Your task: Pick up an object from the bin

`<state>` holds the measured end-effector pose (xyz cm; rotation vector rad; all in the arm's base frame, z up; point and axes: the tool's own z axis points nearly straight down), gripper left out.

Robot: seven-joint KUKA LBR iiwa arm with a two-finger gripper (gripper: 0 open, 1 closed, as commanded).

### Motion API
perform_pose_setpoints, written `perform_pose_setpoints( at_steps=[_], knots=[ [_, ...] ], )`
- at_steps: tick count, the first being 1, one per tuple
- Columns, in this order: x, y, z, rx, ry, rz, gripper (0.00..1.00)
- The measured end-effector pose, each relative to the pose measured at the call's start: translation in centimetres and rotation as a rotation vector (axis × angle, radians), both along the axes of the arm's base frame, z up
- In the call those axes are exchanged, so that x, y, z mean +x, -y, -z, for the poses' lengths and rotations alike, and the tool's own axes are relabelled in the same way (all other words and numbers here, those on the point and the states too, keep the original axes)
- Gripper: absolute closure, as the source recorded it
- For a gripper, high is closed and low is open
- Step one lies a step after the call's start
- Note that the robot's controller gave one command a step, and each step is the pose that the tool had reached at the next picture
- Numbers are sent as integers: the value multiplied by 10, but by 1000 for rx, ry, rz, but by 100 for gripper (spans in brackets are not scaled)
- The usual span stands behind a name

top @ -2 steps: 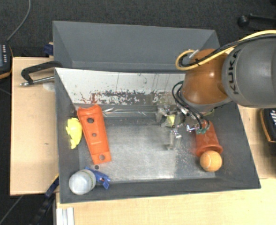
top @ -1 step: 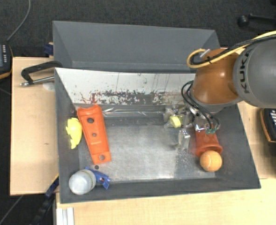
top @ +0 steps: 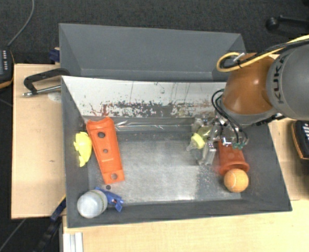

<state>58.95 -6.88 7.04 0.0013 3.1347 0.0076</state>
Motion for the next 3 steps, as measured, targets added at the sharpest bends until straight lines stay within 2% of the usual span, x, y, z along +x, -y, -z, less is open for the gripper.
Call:
perform_pose_setpoints(
  at_steps=[1,2,3],
  knots=[
    [-7,15,0,-1,0,-215,0],
    [-10,29,-6,10,12,-565,0],
    [-19,47,-5,18,30,-607,100]
  ],
)
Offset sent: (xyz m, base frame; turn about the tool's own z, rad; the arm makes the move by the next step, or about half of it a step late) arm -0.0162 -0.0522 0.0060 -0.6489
